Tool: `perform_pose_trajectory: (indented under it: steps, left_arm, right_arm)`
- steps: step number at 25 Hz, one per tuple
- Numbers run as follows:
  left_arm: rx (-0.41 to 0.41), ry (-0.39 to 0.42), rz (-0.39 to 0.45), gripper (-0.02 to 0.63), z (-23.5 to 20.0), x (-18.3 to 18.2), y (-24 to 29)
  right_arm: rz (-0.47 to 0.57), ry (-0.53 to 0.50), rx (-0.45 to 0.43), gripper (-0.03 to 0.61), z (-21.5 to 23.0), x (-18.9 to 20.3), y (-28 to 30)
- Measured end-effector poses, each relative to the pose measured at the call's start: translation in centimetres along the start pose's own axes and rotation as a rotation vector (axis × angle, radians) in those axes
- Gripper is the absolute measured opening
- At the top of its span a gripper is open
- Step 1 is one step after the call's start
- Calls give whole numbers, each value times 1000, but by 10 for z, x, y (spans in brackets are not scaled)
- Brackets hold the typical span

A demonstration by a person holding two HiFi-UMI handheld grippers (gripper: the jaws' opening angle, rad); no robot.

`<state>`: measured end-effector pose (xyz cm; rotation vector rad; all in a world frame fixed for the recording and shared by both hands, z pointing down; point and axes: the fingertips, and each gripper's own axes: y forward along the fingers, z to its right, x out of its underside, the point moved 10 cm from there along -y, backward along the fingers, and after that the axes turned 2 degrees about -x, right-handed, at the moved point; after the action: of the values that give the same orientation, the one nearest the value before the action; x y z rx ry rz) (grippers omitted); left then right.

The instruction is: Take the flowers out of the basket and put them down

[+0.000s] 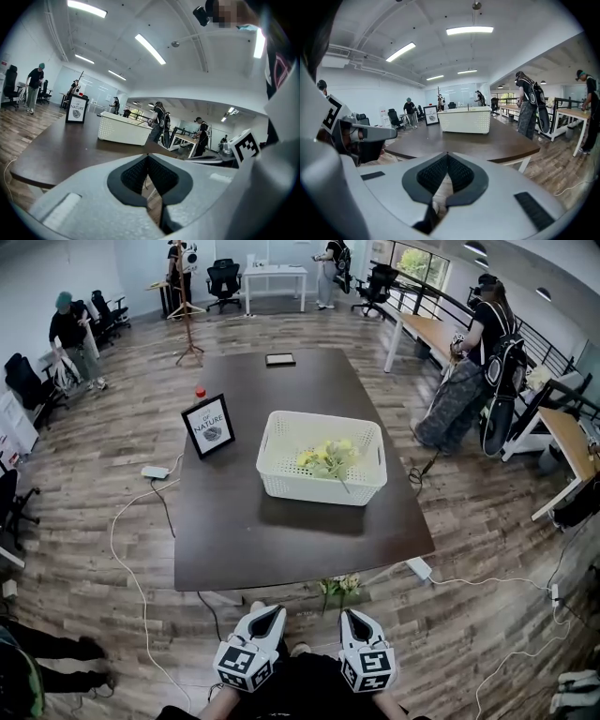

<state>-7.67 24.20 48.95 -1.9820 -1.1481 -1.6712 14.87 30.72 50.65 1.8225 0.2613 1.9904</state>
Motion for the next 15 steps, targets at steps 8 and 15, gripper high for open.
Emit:
perform_pose_trajectory:
  steps: [8,15]
  left_arm:
    - [34,1,-3,9,-39,-23,34]
    - [50,-4,-4,9,-89,-44,61]
  right_arm:
    - [-4,10,15,6,3,-23,41]
    - [-4,1,19,6,-6,-47,89]
